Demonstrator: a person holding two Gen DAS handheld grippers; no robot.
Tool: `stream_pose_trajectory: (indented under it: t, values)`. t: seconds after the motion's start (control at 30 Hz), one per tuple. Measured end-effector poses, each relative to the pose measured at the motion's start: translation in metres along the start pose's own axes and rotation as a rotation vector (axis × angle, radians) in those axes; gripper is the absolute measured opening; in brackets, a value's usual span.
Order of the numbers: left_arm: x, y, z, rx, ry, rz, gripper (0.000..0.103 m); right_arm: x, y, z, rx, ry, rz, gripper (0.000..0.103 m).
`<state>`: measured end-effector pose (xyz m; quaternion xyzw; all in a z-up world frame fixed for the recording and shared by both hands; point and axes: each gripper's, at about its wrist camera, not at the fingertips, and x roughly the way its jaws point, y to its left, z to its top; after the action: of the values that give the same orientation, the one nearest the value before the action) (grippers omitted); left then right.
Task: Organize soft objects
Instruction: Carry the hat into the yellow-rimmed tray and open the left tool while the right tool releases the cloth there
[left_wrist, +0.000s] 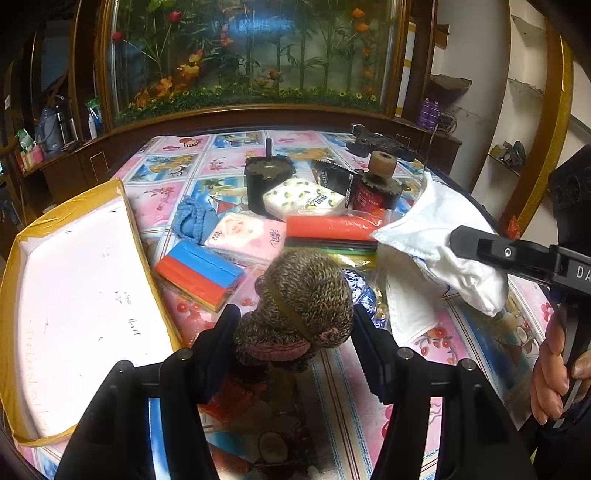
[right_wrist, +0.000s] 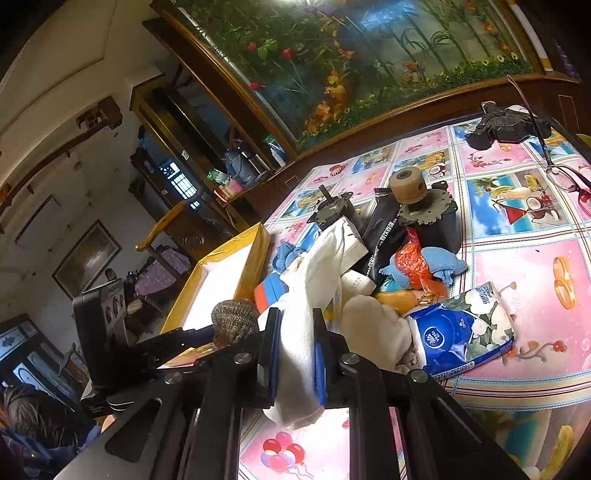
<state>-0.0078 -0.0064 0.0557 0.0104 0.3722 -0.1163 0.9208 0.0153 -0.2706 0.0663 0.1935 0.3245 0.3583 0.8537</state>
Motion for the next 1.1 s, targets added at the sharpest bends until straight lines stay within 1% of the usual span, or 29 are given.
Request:
stream_pose_trajectory:
  t: [0.33,0.6,0.8,1.0,1.1]
  values:
    - [-0.017,0.008,0.001,0.009,-0.055,0.048,0.06,0.005,0.002,0.0,-0.006,0.01,0.004,0.016]
    - [-0.032,0.028,0.004,-0.027,-0.092,0.074,0.06,0.015,0.003,0.003,0.03,0.029,0.046,0.017]
    - [-0.039,0.056,0.005,-0.082,-0.106,0.103,0.06,0.034,0.015,0.006,0.054,0.069,0.08,0.017]
    - [-0.046,0.097,0.005,-0.148,-0.108,0.147,0.06,0.066,0.047,0.016,0.034,0.12,0.123,0.017]
    - [-0.049,0.121,0.006,-0.175,-0.104,0.182,0.06,0.083,0.066,0.026,0.019,0.143,0.139,0.017]
